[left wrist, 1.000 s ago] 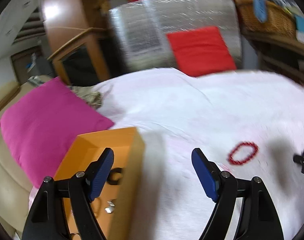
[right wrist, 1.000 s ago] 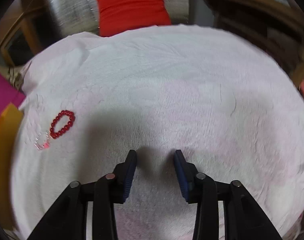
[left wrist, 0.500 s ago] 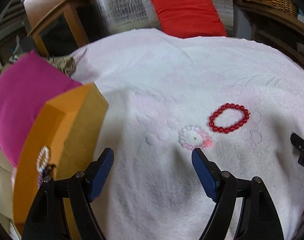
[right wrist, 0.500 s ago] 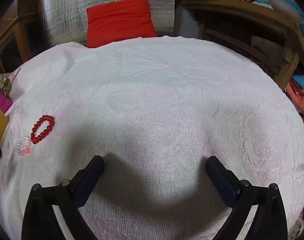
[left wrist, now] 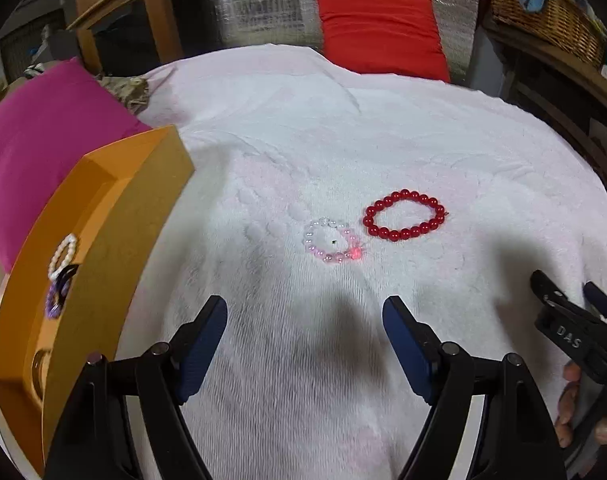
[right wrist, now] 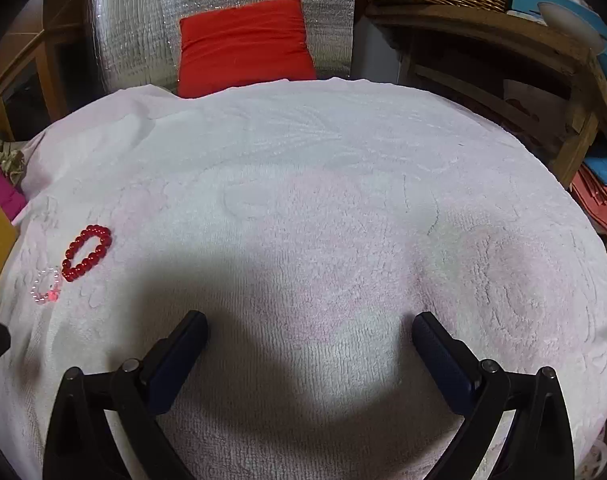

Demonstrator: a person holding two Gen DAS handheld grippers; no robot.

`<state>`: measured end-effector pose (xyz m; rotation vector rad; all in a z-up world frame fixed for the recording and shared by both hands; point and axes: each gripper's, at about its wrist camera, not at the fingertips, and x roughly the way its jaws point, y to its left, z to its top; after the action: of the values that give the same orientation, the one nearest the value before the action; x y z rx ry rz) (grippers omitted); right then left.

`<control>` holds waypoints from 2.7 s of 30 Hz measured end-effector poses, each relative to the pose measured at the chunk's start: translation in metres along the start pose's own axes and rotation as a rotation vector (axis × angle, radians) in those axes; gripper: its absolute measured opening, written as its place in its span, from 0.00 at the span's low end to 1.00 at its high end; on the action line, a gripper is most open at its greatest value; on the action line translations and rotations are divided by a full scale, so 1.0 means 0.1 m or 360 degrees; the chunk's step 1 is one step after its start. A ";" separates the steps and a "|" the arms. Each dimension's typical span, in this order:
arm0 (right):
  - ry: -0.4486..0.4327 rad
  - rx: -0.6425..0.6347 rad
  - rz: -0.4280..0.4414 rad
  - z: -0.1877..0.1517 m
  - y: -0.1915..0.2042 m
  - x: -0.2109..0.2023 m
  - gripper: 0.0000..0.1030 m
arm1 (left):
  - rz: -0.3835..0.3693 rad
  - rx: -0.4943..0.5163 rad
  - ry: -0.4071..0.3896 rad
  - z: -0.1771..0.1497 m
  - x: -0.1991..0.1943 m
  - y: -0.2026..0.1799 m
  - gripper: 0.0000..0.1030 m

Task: Organize jewelry
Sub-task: 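Move both open tools back toward the pink and red bracelets on the towel, then grasp the pink crystal bracelet with the left tool while the right tool grasps the red bead bracelet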

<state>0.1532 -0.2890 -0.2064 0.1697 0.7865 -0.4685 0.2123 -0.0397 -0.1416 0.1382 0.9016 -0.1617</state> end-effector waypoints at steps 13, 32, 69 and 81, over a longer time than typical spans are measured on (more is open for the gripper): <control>0.0158 -0.0080 -0.0006 0.20 0.05 0.00 1.00 | 0.0079 -0.0109 0.0046 0.27 0.14 0.05 0.78; 0.0135 -0.0299 0.0667 0.77 0.88 0.21 0.36 | -0.0005 0.0003 0.0083 0.35 0.31 0.38 0.78; 0.0403 0.0025 0.0601 0.86 -0.04 0.39 0.14 | -0.0070 0.0067 0.0140 0.42 0.62 0.22 0.78; 0.0434 0.0209 0.0702 0.84 -0.13 0.48 0.67 | -0.0153 0.0126 0.0185 0.44 0.80 0.00 0.78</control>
<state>0.2307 -0.3434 -0.1815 0.5255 0.9542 -0.0772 0.2950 -0.0541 -0.1774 0.1792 1.0189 -0.2811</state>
